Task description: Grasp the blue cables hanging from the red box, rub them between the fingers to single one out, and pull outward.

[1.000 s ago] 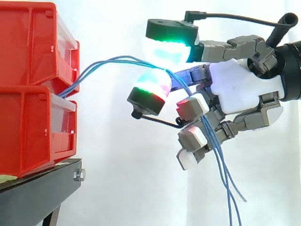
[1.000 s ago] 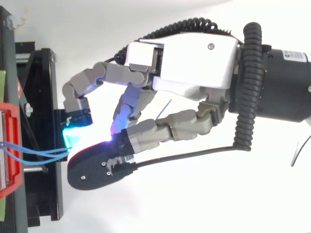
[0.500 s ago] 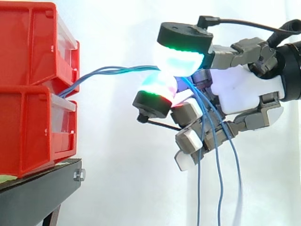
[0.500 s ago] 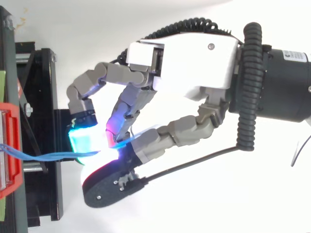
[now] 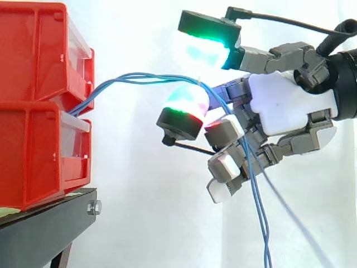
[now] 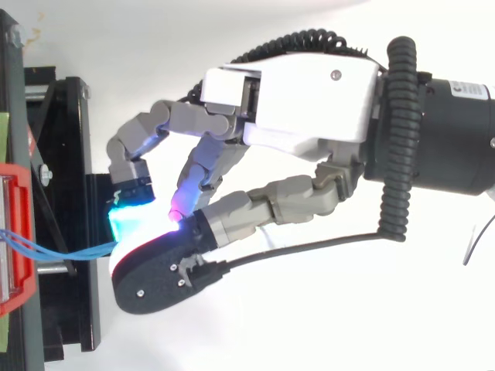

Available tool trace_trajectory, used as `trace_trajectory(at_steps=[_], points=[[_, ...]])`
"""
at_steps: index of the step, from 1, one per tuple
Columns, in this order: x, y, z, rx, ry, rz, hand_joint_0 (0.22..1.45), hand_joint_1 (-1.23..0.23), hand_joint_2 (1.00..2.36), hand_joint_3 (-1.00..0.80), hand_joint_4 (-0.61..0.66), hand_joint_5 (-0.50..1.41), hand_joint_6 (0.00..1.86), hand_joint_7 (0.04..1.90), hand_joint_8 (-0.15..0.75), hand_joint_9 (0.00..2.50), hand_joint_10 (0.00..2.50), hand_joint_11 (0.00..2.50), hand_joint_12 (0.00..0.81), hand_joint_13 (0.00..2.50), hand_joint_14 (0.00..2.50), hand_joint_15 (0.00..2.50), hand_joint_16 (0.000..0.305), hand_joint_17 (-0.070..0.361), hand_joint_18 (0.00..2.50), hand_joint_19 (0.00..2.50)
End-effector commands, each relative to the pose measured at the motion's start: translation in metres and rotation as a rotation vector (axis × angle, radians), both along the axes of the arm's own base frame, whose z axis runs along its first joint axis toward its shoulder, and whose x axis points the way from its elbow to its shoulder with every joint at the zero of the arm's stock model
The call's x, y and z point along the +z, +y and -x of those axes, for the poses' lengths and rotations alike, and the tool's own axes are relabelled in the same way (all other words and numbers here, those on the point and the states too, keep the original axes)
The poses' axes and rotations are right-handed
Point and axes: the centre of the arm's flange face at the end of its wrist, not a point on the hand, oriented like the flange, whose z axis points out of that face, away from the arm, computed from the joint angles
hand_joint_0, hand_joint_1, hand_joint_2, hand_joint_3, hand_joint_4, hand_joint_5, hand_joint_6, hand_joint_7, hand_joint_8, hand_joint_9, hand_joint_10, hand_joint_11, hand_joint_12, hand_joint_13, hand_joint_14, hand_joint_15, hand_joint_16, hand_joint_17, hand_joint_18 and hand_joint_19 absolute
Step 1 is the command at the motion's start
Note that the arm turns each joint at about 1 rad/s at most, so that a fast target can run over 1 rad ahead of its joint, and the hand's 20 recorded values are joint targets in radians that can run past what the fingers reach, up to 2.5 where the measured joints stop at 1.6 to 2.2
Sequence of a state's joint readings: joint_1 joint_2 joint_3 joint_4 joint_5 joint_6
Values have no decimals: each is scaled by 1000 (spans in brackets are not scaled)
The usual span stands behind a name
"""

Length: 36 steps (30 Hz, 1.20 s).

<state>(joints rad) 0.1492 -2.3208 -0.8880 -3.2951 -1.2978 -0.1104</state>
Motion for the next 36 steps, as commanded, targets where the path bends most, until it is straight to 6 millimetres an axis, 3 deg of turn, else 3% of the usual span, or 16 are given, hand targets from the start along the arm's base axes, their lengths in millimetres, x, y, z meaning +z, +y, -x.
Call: trace_trajectory(at_steps=[1, 4, 8, 11, 15, 17, 24, 36], points=[[0, 1, 0, 1, 0, 0, 552, -589, 1000, -500, -78, -110, 814, 1233, 228, 1198, 31, 894, 362, 890, 32, 794, 49, 110, 572, 700], [0, 0, 0, 0, 2, 0, 580, -650, 1015, -283, -59, -114, 817, 1298, 229, 1202, 33, 915, 362, 888, 32, 801, 48, 108, 573, 706], [0, 0, 0, 0, 0, 0, 587, -751, 1019, -137, -21, -144, 867, 1199, 248, 1145, 31, 936, 380, 882, 32, 804, 51, 115, 596, 678], [0, 0, 0, 0, 2, 0, 621, -842, 1022, -149, -44, -159, 877, 1177, 237, 1083, 32, 947, 364, 839, 31, 800, 49, 111, 557, 665], [0, 0, 0, 0, 2, 0, 697, -924, 1014, -321, -108, -168, 888, 1190, 214, 1046, 31, 924, 353, 817, 32, 780, 49, 111, 561, 620], [0, 0, 0, 0, 2, 0, 735, -905, 1001, -483, -119, -168, 892, 1124, 216, 1033, 31, 913, 347, 808, 32, 766, 49, 110, 561, 613], [-1, 1, 0, 0, 3, 2, 709, -897, 1000, -500, -108, -162, 882, 1119, 204, 1037, 31, 916, 344, 807, 32, 764, 48, 108, 562, 621], [-1, 1, 0, 2, 4, 3, 450, -654, 1000, -500, -76, -114, 830, 1118, 244, 1151, 27, 853, 394, 879, 29, 762, 55, 124, 618, 636]])
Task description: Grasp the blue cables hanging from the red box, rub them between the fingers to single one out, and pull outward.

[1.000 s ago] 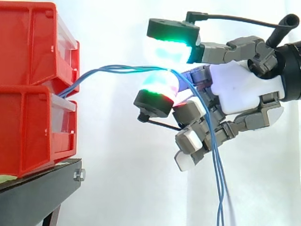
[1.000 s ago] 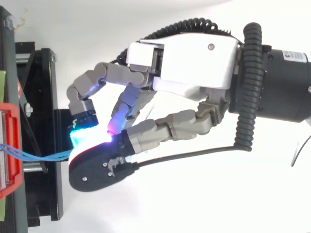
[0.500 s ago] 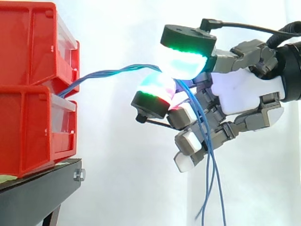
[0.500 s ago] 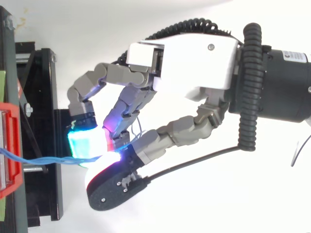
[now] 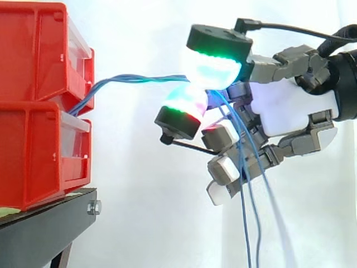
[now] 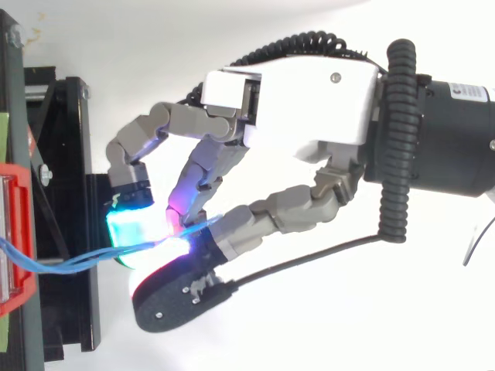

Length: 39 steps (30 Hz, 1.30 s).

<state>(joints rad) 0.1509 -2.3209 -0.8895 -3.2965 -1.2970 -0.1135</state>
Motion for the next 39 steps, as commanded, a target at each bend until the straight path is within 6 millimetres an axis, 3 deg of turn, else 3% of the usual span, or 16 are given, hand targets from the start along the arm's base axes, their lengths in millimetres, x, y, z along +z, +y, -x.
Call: trace_trajectory(at_steps=[1, 6, 11, 15, 19, 26, 31, 34, 37, 39], points=[[0, -1, 0, -2, 0, -1, 440, -634, 1000, -500, -77, -113, 824, 1099, 247, 1156, 27, 848, 401, 886, 28, 754, 56, 126, 624, 638], [0, 1, 0, 1, 0, -2, 439, -556, 1000, -500, -83, -103, 787, 1122, 250, 1167, 27, 823, 398, 889, 28, 745, 57, 127, 629, 647], [1, -1, 1, -3, 2, -5, 538, -614, 1000, -490, -109, -104, 775, 1188, 223, 1151, 28, 844, 366, 864, 30, 772, 49, 111, 569, 688], [-14, -1, 10, 3, 80, 6, 554, -661, 1008, -395, -92, -110, 777, 1216, 223, 1145, 31, 868, 363, 859, 31, 782, 49, 110, 562, 695], [-23, -3, 16, 31, 123, 2, 531, -650, 1001, -482, -87, -113, 779, 1187, 232, 1141, 31, 856, 372, 864, 32, 773, 50, 113, 570, 688], [-7, -15, 25, 37, 134, 4, 483, -603, 1000, -500, -80, -106, 768, 1145, 244, 1149, 29, 840, 385, 880, 28, 764, 54, 121, 596, 677], [-8, -21, 27, 37, 146, 20, 541, -604, 1002, -476, -89, -103, 753, 1181, 227, 1139, 30, 842, 367, 868, 29, 772, 50, 112, 566, 690], [-7, -23, 27, 36, 147, 22, 547, -606, 1006, -431, -71, -90, 688, 1240, 225, 1130, 31, 815, 364, 866, 30, 770, 50, 112, 563, 694], [-12, -26, 32, 38, 166, 24, 527, -588, 1002, -465, -17, -68, 534, 1428, 234, 1061, 26, 728, 368, 829, 30, 733, 51, 116, 563, 687], [-11, -29, 41, 42, 180, 25, 508, -574, 1001, -500, 13, -71, 502, 1352, 240, 1004, 26, 652, 375, 803, 28, 682, 53, 120, 557, 672]])
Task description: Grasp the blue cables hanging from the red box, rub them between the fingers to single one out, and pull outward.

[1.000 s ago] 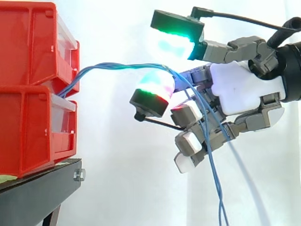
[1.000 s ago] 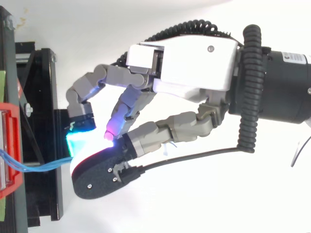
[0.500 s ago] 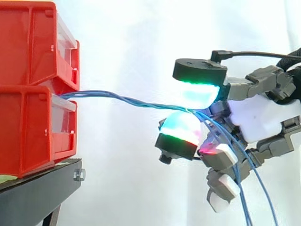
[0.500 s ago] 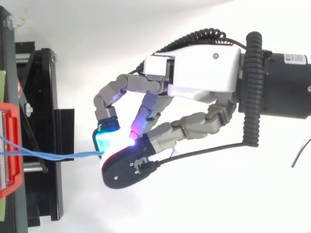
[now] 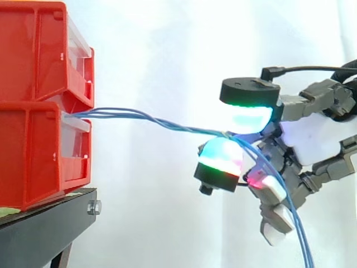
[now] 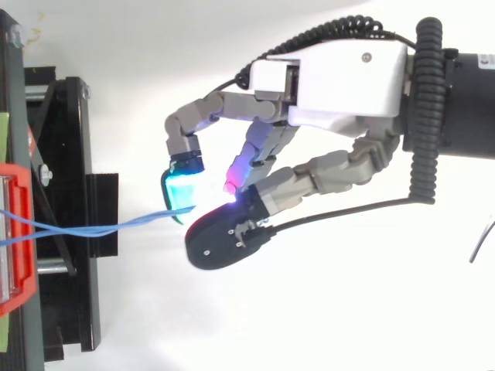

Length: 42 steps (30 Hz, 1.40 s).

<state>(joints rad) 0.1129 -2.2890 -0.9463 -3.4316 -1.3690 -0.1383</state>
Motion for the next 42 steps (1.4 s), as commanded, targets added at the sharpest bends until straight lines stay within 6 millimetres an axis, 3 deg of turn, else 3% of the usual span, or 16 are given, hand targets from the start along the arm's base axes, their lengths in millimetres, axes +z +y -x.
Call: trace_trajectory(at_steps=[1, 6, 11, 22, 26, 32, 35, 42], points=[[-3, -4, 11, 1, 23, 5, 500, -570, 1000, -500, 42, -73, 502, 1315, 244, 989, 23, 609, 375, 791, 27, 655, 54, 122, 559, 659], [-9, -2, 24, 8, 42, 16, 478, -570, 1000, -500, 101, -84, 503, 1212, 255, 949, 23, 547, 384, 763, 25, 626, 57, 127, 563, 643], [-10, 2, 21, 13, 24, 16, 492, -659, 1000, -500, 72, -66, 501, 1382, 255, 990, 26, 646, 387, 770, 26, 650, 55, 124, 542, 671], [3, -1, 2, -30, -124, 19, 530, -690, 1000, -500, 84, -65, 506, 1431, 251, 1008, 26, 675, 371, 783, 28, 671, 52, 117, 534, 693], [2, 10, -7, -32, -187, 41, 532, -688, 1000, -500, 89, -69, 501, 1403, 250, 1007, 26, 675, 372, 788, 27, 675, 52, 117, 533, 696], [-29, 33, -30, -16, -265, 85, 516, -684, 1000, -500, 106, -79, 502, 1335, 253, 996, 26, 670, 375, 791, 28, 679, 53, 119, 539, 689], [-62, 46, -39, -14, -266, 37, 512, -679, 1000, -500, 99, -81, 502, 1307, 252, 994, 24, 662, 379, 798, 29, 674, 53, 120, 551, 696], [-82, 53, -42, -11, -260, 9, 496, -666, 1000, -500, 143, -100, 503, 1181, 262, 933, 24, 596, 387, 769, 24, 608, 55, 125, 543, 628]])
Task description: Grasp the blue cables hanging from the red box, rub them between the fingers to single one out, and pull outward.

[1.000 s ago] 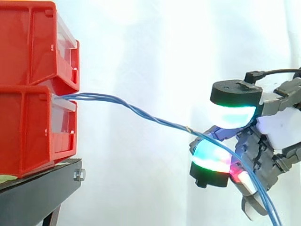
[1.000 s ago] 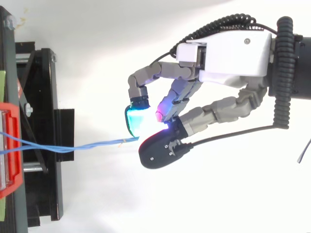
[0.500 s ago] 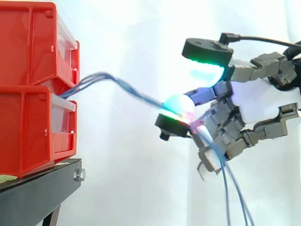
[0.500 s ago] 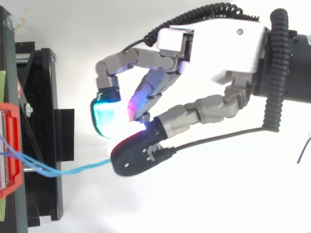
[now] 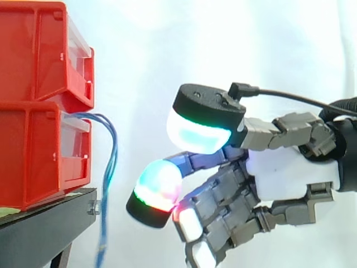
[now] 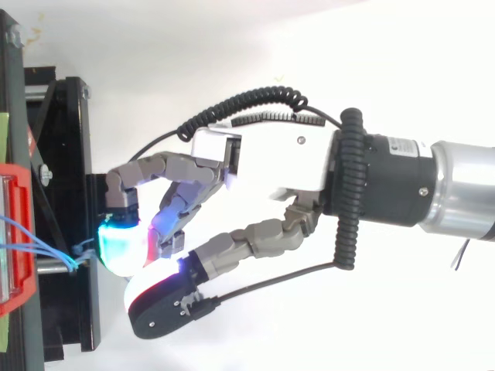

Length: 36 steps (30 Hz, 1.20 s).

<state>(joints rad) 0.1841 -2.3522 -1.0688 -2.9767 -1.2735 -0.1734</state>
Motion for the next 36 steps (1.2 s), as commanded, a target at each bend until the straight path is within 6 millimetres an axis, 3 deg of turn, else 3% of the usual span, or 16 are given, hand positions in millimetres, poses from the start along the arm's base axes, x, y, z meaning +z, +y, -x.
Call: trace_trajectory(at_steps=[1, 8, 16, 22, 26, 36], points=[[-15, 3, -2, 5, 0, -9, 487, -662, 1000, -500, 166, -108, 504, 1138, 265, 892, 20, 530, 394, 725, 24, 561, 56, 127, 531, 599], [-47, -3, 6, -7, -59, -13, 464, -661, 1000, -500, 230, -134, 504, 889, 260, 756, 13, 333, 386, 357, 9, 220, 61, 137, 217, 284], [-54, -6, 3, -30, -154, 45, 454, -659, 1000, -500, 215, -146, 503, 813, 259, 688, 10, 261, 378, 223, 6, 143, 62, 140, 54, 150], [-49, -6, -3, -63, -215, 139, 448, -655, 1000, -500, 204, -152, 503, 804, 261, 658, 10, 254, 380, 213, 6, 144, 63, 143, 33, 154], [-70, -9, -8, -77, -228, 159, 449, -657, 1000, -500, 203, -155, 503, 805, 260, 654, 10, 249, 382, 235, 6, 148, 63, 141, 71, 159], [-72, -3, -17, -102, -297, 214, 469, -651, 1000, -500, 213, -148, 503, 816, 262, 706, 12, 291, 375, 365, 9, 215, 59, 134, 185, 239]])
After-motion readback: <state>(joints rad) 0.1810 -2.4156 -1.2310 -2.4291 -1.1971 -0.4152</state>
